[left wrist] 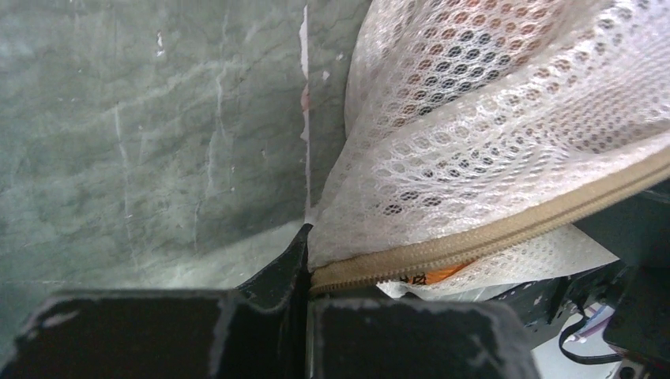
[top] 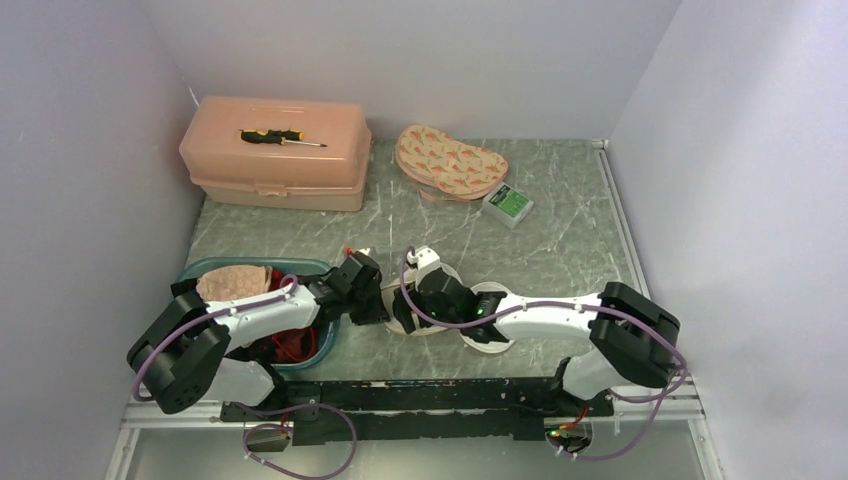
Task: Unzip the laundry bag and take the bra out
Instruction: Pick up the bra from the laundry bag.
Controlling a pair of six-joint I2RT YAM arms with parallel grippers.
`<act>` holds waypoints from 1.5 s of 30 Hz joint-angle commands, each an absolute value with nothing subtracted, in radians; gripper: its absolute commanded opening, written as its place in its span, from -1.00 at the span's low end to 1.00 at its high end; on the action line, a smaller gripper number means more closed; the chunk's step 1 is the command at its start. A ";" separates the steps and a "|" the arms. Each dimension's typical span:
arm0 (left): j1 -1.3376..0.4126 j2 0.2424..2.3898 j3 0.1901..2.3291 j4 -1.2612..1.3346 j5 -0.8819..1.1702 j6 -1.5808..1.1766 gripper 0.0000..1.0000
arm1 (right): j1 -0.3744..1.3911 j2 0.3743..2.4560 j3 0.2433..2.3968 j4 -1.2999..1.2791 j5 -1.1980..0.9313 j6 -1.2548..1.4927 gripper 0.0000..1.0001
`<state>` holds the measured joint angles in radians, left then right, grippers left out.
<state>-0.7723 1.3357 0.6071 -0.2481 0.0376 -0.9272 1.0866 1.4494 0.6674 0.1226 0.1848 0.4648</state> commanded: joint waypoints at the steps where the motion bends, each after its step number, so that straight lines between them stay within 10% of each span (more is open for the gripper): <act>1: -0.776 1.327 0.590 -0.139 0.042 -0.955 -0.95 | 1.082 1.473 0.727 0.183 0.245 0.457 0.55; 15: -0.775 1.382 0.591 -0.047 0.073 -0.960 -0.95 | 1.077 1.562 0.787 0.125 0.389 0.448 0.52; 40: -0.775 1.352 0.592 -0.080 0.063 -0.946 -0.95 | 1.016 1.381 0.697 0.139 0.328 0.526 -0.97; 45: -0.776 1.346 0.601 -0.098 0.059 -0.944 -0.95 | 0.992 1.310 0.671 0.158 0.254 0.518 -1.00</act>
<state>-0.7723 1.3628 0.5922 -0.0887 0.0574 -0.9478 1.0092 1.3777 0.6899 0.1120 0.3191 0.5087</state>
